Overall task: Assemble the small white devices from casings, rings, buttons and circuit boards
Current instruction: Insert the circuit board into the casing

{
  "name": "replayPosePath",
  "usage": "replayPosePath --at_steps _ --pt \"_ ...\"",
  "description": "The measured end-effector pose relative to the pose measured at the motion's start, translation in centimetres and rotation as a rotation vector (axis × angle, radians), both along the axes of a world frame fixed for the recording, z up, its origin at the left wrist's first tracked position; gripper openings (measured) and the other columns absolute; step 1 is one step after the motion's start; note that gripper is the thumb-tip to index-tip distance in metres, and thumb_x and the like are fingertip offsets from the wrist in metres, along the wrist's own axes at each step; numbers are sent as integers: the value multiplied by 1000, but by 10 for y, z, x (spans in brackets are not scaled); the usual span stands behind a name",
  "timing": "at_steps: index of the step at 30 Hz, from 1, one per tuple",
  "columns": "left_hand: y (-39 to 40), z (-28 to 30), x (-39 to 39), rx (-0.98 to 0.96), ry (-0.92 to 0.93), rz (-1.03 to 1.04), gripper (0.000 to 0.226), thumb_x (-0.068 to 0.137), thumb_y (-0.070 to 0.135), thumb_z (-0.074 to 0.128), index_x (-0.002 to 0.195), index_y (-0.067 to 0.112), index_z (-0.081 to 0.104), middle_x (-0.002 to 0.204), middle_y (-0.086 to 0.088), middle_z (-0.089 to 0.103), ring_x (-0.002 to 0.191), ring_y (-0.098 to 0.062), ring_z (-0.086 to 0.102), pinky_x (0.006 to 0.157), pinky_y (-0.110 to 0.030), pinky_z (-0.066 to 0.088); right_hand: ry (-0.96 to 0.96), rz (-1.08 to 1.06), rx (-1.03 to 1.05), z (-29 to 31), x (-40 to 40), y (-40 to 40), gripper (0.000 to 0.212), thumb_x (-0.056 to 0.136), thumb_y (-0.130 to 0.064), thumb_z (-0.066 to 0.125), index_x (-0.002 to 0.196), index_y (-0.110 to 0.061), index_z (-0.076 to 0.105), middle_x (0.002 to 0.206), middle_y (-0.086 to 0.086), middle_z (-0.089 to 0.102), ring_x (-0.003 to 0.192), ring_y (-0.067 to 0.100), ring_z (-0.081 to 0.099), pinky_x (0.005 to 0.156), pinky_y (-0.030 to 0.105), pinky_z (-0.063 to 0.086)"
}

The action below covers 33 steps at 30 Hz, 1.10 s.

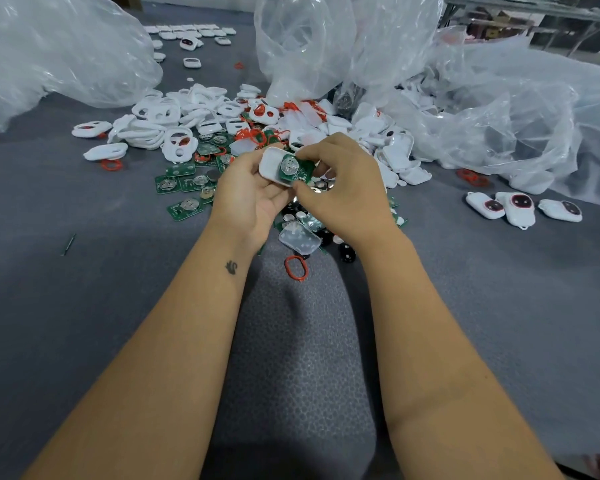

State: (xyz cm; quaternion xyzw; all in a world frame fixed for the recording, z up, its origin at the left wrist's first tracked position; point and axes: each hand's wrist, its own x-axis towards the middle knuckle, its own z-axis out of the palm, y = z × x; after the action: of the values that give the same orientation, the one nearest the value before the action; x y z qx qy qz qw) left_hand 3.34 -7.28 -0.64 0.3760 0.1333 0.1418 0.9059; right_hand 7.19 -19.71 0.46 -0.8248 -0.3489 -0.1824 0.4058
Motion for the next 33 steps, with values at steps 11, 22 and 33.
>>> replayPosePath --at_steps 11,22,33 --pt "-4 -1 1 75 -18 -75 21 97 11 48 104 2 65 91 -12 71 91 -25 67 95 -42 51 -12 -46 -30 1 -2 0 28 78 -16 71 106 -16 71 98 -4 59 82 6 52 74 37 50" --pt "-6 -1 0 56 -27 -90 23 98 10 47 112 -1 62 100 -15 68 97 -27 62 90 -37 54 10 -45 -8 1 -1 0 31 78 -16 74 110 -17 72 99 -3 56 82 9 53 72 36 50" --pt "-4 -2 0 112 -114 -43 21 97 -6 45 105 2 62 90 -11 73 85 -19 71 73 -27 57 148 -44 183 -1 0 4 31 81 -16 70 111 -24 69 92 -12 50 77 -4 50 70 12 43"
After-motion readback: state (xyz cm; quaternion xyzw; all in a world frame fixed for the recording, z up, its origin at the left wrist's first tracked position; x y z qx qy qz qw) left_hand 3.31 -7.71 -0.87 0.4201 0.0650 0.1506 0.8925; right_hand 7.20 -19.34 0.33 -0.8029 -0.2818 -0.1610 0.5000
